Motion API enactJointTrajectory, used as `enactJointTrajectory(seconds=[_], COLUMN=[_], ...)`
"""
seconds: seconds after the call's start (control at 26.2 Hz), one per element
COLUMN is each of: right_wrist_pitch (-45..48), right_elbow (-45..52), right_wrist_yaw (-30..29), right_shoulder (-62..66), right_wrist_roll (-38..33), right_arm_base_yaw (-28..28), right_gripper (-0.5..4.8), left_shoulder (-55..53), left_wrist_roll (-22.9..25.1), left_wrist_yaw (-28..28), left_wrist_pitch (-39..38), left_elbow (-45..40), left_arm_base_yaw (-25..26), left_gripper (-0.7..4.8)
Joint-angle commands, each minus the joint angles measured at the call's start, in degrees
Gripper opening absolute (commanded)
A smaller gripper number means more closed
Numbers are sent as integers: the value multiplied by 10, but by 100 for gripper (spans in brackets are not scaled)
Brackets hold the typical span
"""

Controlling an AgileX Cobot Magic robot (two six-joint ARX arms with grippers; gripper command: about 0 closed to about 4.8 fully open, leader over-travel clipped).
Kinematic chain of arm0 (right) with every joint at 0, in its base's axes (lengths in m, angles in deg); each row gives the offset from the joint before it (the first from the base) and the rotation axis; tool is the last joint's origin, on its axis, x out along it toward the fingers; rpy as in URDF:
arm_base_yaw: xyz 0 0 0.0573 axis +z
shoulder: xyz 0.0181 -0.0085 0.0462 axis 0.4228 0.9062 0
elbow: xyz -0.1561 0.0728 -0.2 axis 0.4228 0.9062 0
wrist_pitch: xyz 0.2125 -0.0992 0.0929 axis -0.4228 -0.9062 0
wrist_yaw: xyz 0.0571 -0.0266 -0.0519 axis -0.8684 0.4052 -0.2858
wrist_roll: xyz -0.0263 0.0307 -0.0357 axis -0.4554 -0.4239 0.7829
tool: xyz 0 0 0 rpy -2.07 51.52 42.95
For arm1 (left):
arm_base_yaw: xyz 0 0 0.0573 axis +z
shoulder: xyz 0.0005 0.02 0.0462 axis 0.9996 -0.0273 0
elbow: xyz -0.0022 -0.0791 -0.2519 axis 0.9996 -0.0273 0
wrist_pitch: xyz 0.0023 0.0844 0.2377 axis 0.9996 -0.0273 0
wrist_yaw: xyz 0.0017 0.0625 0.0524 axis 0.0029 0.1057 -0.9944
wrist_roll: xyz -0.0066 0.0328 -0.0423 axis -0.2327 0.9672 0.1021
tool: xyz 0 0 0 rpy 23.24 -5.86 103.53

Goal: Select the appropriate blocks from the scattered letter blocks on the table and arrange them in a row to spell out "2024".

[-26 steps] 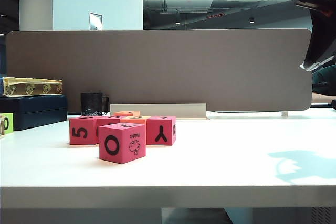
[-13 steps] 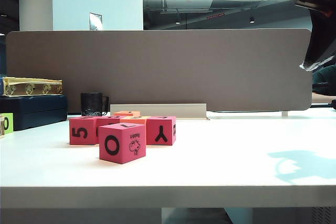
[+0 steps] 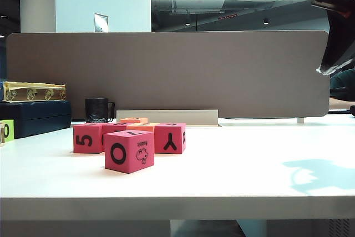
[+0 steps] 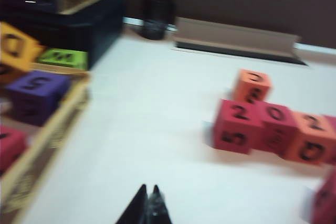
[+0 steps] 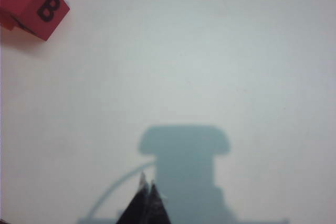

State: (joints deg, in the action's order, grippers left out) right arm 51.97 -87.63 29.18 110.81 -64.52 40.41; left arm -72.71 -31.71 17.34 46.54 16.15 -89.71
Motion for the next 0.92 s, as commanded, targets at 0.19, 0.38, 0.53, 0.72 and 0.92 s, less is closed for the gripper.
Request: enactJointTrajectory(seconds=[0.19, 0.38, 0.53, 0.72, 0.92], right_wrist_pitch=[8, 8, 8, 8, 8], right_elbow=[-2, -2, -2, -2, -2], right_wrist_yaw=[-1, -1, -1, -1, -1], right_shoulder=[-1, -1, -1, -1, -1], right_wrist_roll=[-2, -2, -2, -2, -2], right_arm_base_yaw=[0, 0, 0, 0, 0], right_gripper=[-1, -1, -1, -1, -1], left_shoulder=[0, 0, 0, 0, 0], left_wrist_roll=[37, 50, 48, 46, 46], left_wrist_yaw=[19, 16, 1, 2, 2], left_wrist_pitch=[-58, -66, -66, -64, -64], left_elbow=[3, 3, 3, 3, 3], left_arm_base_yaw=[-18, -4, -4, -4, -4], left_gripper=[-6, -6, -6, -6, -6])
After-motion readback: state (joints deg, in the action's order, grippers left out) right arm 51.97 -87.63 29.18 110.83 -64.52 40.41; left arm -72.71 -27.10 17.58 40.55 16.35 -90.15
